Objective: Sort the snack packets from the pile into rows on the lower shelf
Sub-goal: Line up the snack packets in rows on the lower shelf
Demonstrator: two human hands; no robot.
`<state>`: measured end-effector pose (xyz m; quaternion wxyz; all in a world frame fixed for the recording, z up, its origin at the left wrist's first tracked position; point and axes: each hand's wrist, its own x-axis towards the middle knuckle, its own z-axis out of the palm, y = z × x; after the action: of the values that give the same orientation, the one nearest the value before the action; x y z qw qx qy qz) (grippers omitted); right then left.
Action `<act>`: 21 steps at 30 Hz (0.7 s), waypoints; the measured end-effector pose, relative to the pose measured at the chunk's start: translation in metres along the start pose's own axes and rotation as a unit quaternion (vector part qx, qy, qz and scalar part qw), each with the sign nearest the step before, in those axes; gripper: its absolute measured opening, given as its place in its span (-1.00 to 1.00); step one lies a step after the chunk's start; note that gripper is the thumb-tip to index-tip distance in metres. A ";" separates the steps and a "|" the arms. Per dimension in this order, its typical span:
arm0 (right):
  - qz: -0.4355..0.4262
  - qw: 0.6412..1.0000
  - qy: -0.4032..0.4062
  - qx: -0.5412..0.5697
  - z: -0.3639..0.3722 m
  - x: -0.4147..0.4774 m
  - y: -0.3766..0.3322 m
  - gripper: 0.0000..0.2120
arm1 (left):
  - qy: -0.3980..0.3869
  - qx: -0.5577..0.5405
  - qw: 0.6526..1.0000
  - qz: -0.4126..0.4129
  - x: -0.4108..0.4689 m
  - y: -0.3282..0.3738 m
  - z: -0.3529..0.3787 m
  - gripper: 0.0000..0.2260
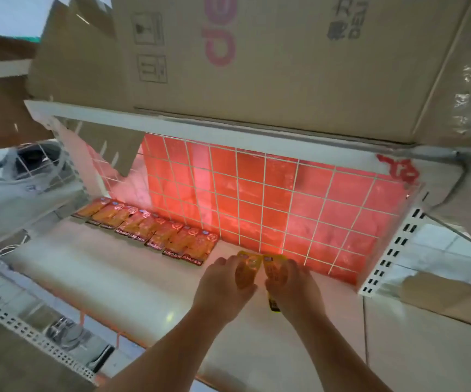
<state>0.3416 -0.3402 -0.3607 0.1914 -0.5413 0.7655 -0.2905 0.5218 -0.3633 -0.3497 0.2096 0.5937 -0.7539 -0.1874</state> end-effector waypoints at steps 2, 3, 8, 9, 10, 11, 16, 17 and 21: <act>0.031 0.999 -0.004 -0.013 0.013 0.005 0.006 -0.62 | -0.017 0.006 1.000 -0.003 0.012 -0.008 0.018 -0.50; 0.043 0.998 -0.009 -0.033 0.019 0.007 0.008 -0.59 | -0.018 0.008 1.000 -0.004 0.016 -0.010 0.024 -0.52; 0.082 0.986 -0.002 -0.144 0.041 0.024 0.003 -0.53 | 0.004 0.031 0.999 0.014 0.046 -0.026 0.045 -0.50; 0.083 0.986 0.002 -0.147 0.044 0.026 0.001 -0.53 | -0.004 0.033 0.999 0.020 0.053 -0.029 0.046 -0.49; 0.082 0.986 0.004 -0.149 0.046 0.028 -0.001 -0.53 | -0.015 0.033 0.999 0.028 0.060 -0.032 0.046 -0.49; 0.078 0.986 0.005 -0.148 0.047 0.029 -0.002 -0.55 | -0.028 0.032 0.998 0.042 0.066 -0.036 0.046 -0.49; 0.021 0.991 0.038 -0.128 0.049 0.011 0.004 -0.69 | -0.033 0.059 0.983 0.168 0.069 -0.059 0.041 -0.51; 0.008 0.990 0.043 -0.132 0.051 0.007 0.005 -0.69 | -0.034 0.070 0.980 0.182 0.069 -0.063 0.041 -0.55; -0.015 0.986 0.043 -0.163 0.064 0.008 0.001 -0.65 | -0.035 0.109 0.971 0.211 0.073 -0.066 0.042 -0.61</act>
<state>0.3773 -0.3632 -0.4097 0.0633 -0.5634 0.8022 -0.1875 0.5383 -0.4478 -0.4135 0.1513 0.4335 -0.8851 -0.0762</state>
